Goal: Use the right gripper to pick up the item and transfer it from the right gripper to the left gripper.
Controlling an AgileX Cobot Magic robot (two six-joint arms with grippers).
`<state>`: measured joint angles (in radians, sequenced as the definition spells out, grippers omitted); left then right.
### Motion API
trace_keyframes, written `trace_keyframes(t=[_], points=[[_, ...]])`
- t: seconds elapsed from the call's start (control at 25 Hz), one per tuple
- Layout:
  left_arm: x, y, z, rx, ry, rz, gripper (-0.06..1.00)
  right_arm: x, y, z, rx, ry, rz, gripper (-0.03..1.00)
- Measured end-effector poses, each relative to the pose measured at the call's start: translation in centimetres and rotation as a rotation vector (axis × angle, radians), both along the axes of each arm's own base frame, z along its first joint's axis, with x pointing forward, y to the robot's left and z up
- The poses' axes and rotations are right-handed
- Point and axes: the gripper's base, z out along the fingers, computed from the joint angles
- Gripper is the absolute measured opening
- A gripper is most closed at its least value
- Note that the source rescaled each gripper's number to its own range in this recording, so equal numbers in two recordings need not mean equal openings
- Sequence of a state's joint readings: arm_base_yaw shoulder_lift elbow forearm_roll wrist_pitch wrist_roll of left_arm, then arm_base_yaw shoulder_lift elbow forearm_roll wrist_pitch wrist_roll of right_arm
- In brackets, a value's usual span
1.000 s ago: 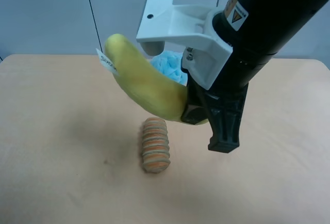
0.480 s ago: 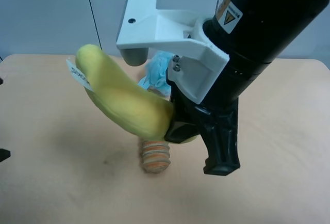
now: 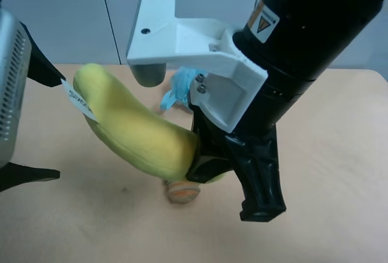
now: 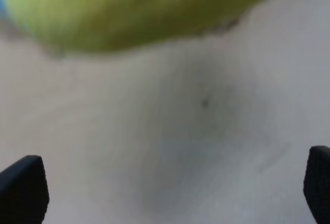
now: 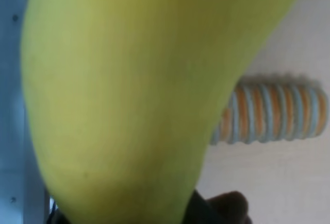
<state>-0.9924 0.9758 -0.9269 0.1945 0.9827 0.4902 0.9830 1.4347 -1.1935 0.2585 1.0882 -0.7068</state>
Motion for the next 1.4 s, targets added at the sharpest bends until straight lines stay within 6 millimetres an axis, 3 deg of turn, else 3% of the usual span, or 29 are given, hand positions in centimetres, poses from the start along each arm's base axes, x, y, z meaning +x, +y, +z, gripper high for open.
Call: trace_keyframes(t=[0.28, 0.84, 0.96, 1.08, 1.2, 1.24, 1.4], points=[[-0.4, -1.1, -0.3, 0.040, -0.026, -0.110, 1.00, 0.5, 1.6, -1.9, 0.007, 0.049, 0.040, 0.00], [-0.7, -2.8, -1.5, 0.108, -0.013, -0.199, 0.97, 1.1, 3.3, -3.0, 0.089, 0.062, 0.028, 0.00], [-0.6, -2.8, -1.6, 0.111, -0.013, -0.199, 0.79, 1.1, 3.4, -2.9, 0.099, 0.061, 0.025, 0.00], [-0.6, -2.8, -1.6, 0.112, -0.014, -0.199, 0.48, 1.1, 3.4, -2.9, 0.100, 0.062, 0.026, 0.00], [-0.6, -2.8, -1.6, 0.111, -0.014, -0.200, 0.10, 1.1, 3.5, -2.9, 0.103, 0.059, 0.025, 0.00], [-0.6, -2.8, -1.6, 0.112, -0.015, -0.200, 0.02, 1.2, 3.5, -2.9, 0.105, 0.058, 0.024, 0.00], [-0.5, -2.8, -1.5, 0.121, -0.027, -0.202, 0.01, 1.2, 3.5, -2.9, 0.113, 0.051, 0.019, 0.00]])
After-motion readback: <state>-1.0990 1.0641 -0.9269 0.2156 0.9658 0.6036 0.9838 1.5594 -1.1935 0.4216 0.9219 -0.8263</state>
